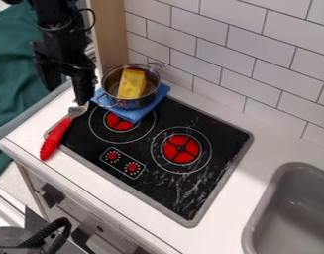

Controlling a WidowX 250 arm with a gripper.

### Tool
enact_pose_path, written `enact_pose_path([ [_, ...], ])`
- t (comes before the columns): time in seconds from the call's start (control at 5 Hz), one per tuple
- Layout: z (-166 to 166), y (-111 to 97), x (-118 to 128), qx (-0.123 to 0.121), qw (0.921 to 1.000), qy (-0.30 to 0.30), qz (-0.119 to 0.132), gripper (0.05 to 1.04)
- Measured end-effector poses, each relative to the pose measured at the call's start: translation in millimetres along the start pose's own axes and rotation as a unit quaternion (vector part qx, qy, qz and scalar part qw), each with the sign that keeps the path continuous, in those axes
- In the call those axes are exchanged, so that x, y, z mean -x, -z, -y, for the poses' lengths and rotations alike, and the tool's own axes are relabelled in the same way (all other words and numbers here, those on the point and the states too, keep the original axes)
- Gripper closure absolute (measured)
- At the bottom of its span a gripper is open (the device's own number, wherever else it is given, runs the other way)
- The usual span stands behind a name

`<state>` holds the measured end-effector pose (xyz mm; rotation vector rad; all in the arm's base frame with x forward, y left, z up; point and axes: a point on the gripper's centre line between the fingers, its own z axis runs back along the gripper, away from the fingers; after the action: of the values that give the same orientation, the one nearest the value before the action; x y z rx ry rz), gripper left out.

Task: Move the yellow object to the upper right of the burner

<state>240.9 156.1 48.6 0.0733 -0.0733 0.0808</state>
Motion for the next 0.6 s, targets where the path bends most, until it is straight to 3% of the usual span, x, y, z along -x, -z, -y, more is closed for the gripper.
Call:
enact_pose_path([
  [0.2, 3, 9, 5, 0.008, 0.9998, -0.003, -0.017, 0.082],
  [0.4, 15, 14, -10, 0.018, 0.9994, -0.019, -0.024, 0.082],
  [0.6, 26, 16, -39, 0.032, 0.9990, -0.025, -0.016, 0.082],
])
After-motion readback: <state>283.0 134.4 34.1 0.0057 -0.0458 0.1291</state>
